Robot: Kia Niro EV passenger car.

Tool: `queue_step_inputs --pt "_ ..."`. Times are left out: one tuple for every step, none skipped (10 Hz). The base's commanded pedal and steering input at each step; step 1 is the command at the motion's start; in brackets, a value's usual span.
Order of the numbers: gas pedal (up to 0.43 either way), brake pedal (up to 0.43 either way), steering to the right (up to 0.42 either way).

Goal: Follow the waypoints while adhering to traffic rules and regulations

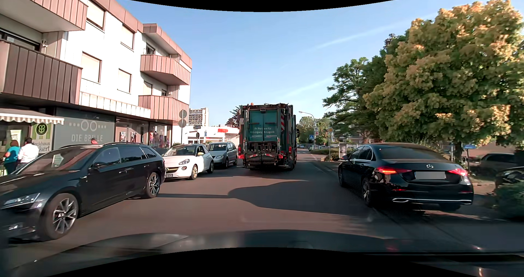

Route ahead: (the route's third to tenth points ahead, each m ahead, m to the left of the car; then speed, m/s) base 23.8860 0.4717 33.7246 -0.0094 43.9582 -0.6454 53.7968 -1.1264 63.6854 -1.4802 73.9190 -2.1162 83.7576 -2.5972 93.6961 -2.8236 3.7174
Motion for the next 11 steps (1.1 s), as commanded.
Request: queue_step_inputs --pt "0.039 0.0 0.003" --pt "0.047 0.0 0.004" --pt "0.059 0.0 0.008" --pt "0.067 0.0 0.011" --pt "0.079 0.0 0.012" --pt "0.079 0.0 0.012" --pt "0.079 0.0 0.012" --pt "0.079 0.0 0.013" --pt "0.079 0.0 0.013" --pt "0.079 0.0 0.014" --pt "0.079 0.0 0.017"
